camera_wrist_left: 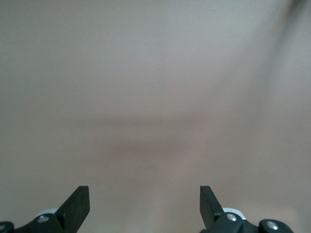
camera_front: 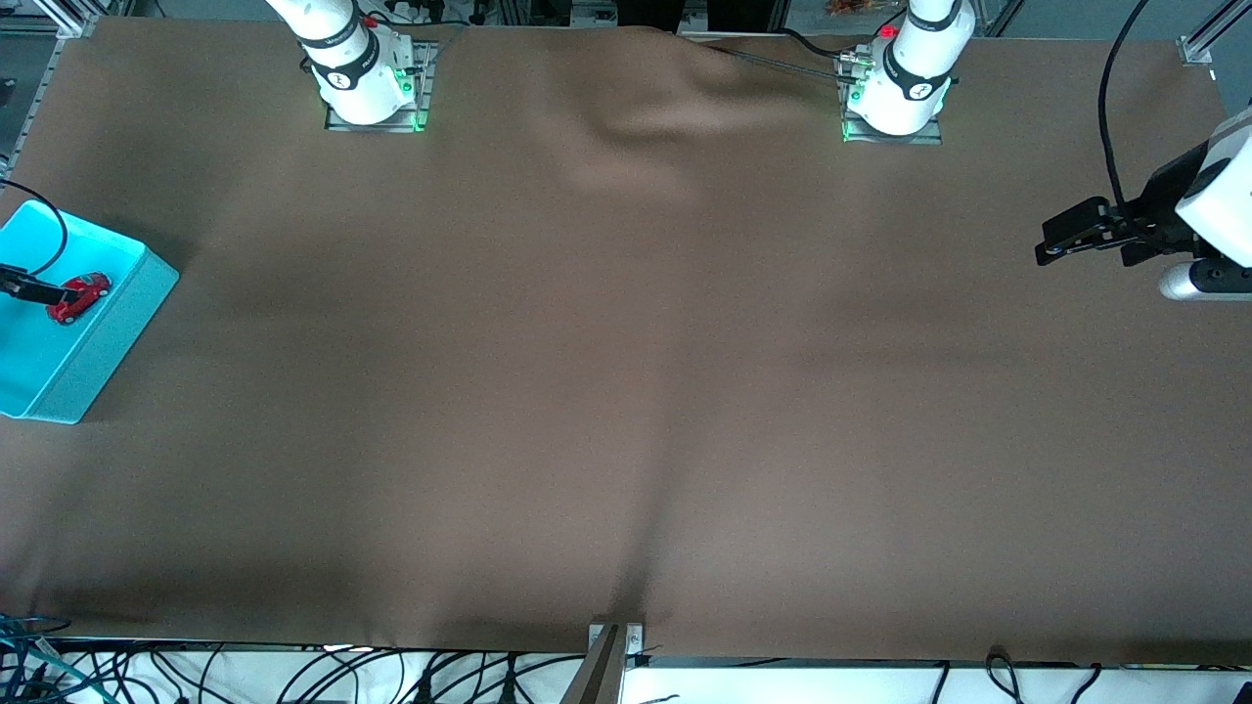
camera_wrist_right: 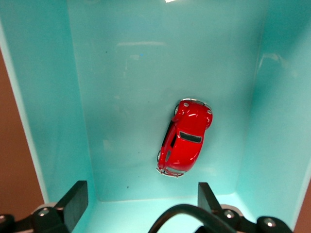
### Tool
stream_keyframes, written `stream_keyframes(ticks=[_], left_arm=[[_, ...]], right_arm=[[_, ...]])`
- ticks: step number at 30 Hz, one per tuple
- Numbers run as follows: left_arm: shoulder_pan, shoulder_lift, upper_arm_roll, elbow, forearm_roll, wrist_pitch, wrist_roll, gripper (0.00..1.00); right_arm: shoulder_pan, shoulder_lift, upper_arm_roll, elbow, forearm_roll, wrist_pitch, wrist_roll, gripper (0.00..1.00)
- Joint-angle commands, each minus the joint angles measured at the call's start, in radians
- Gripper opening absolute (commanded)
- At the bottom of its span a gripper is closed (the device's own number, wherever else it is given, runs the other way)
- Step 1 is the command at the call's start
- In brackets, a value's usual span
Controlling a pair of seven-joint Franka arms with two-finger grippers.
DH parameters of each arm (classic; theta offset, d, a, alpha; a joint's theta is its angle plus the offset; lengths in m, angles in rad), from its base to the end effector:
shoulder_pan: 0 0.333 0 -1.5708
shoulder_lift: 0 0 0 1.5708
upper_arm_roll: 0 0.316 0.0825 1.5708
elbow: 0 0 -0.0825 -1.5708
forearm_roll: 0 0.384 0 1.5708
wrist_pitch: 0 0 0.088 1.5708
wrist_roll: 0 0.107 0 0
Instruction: Wind red beetle toy and store in blue box
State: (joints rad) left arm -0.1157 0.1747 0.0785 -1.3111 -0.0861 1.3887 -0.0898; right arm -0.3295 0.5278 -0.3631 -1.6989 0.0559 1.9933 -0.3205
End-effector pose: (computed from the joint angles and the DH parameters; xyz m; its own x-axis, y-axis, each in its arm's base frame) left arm 0.5878 -0.0371 0.6302 0.9941 0.0371 -0.1020 0.0437 -0.9970 0.0632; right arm 0.5142 -0.3936 0.2900 0.9039 -0.3616 -0.2285 -0.3563 -0.9321 0.0654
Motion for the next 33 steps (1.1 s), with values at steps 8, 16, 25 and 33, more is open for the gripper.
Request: stream_keyframes(ticks=[8,16,25,33], left_arm=[[-0.004,-0.008,0.009,0.004,-0.02,-0.013,0.019,1.0],[-0.004,-0.008,0.009,0.004,-0.018,-0.013,0.019,1.0],[-0.004,-0.008,0.009,0.004,-0.018,-0.013,0.019,1.0],[-0.004,-0.006,0.009,0.004,-0.02,-0.013,0.019,1.0]], right_arm=[[-0.005,-0.094,0.049,0.024,-0.065,-0.159,0.004,1.0],[0.001,-0.161,0.11,0.03,-0.126,-0.243,0.017,1.0],[0.015,-0.242,0.154,0.027,-0.128,-0.346,0.018,1.0],[0.073,-0.316,0.156,0.025,-0.131,-0.426,0.018,1.0]])
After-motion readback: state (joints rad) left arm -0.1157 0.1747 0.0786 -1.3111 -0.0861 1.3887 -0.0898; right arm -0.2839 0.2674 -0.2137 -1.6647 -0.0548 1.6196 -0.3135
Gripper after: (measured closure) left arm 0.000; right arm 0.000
